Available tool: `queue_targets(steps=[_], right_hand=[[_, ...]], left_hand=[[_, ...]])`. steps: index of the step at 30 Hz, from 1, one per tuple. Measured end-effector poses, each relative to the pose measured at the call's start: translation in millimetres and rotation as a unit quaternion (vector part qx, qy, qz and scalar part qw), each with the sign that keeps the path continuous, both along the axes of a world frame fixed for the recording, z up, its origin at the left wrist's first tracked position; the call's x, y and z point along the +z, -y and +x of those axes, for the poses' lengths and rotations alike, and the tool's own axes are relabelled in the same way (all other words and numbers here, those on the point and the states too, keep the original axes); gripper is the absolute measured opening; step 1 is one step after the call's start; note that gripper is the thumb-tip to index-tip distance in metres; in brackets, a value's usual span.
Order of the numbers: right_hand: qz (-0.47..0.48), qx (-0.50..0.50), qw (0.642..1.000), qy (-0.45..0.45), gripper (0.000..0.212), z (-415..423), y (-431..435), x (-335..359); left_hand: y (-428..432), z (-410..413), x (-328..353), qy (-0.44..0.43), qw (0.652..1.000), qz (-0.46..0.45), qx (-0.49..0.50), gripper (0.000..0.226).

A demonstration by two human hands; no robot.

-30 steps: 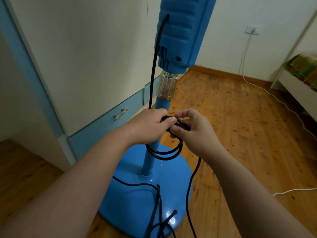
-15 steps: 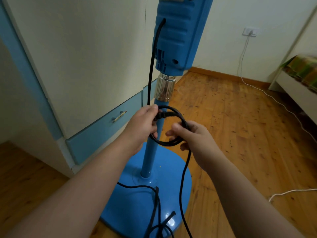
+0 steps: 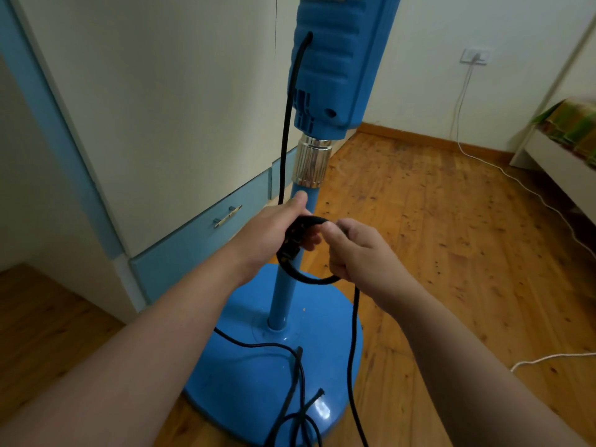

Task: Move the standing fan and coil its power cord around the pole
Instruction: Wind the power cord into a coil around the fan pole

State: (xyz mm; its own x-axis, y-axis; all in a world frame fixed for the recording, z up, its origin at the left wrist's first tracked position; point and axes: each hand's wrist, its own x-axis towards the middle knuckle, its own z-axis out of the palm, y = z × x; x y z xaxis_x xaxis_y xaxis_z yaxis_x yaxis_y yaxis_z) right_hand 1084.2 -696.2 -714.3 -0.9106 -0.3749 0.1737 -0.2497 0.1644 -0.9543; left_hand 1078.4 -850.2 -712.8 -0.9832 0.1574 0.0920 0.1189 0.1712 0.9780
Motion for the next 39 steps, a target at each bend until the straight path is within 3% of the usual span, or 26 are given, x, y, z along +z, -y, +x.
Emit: queue_targets(steps=[6, 9, 13, 17, 23, 27, 30, 33, 39], right_hand=[[0.105, 0.052, 0.992, -0.043, 0.027, 0.4, 1.7, -4.9], [0.117, 0.06, 0.991, -0.039, 0.026, 0.6, 0.9, -5.3], [0.09, 0.034, 0.994, -0.048, 0.029, 0.0, 0.5, -8.3], [0.017, 0.014, 1.0, -0.001, 0.024, -0.9, -2.5, -15.4], [-0.053, -0.01, 0.999, 0.0, 0.025, 3.0, 13.6, -22.9], [-0.086, -0.041, 0.995, -0.015, 0.028, 5.5, 21.4, -22.6], [-0.11, -0.044, 0.993, -0.001, 0.029, 3.3, 19.5, -19.8], [-0.116, -0.04, 0.992, 0.012, 0.029, 0.2, 13.8, -15.4], [-0.044, 0.004, 0.999, 0.009, 0.029, -1.0, 6.0, -11.8]], left_hand=[[0.9, 6.1, 4.1, 0.001, 0.996, -0.083, -0.024, 0.052], [-5.4, 7.0, -5.4, 0.024, 0.998, -0.06, 0.009, 0.047], [-14.3, 3.2, -11.3, 0.019, 0.995, 0.019, 0.095, 0.047], [-15.6, 0.0, -9.8, 0.045, 0.975, 0.133, 0.172, 0.047], [-16.0, -1.6, -10.6, 0.1, 0.902, 0.346, 0.239, 0.051], [-22.3, -0.7, -12.0, 0.117, 0.873, 0.395, 0.262, 0.041], [-25.1, 0.2, -12.8, 0.147, 0.88, 0.388, 0.23, 0.048], [-24.0, -0.3, -11.1, 0.156, 0.91, 0.343, 0.172, 0.059], [-10.4, -2.8, 0.3, 0.071, 0.987, 0.102, 0.098, 0.048]])
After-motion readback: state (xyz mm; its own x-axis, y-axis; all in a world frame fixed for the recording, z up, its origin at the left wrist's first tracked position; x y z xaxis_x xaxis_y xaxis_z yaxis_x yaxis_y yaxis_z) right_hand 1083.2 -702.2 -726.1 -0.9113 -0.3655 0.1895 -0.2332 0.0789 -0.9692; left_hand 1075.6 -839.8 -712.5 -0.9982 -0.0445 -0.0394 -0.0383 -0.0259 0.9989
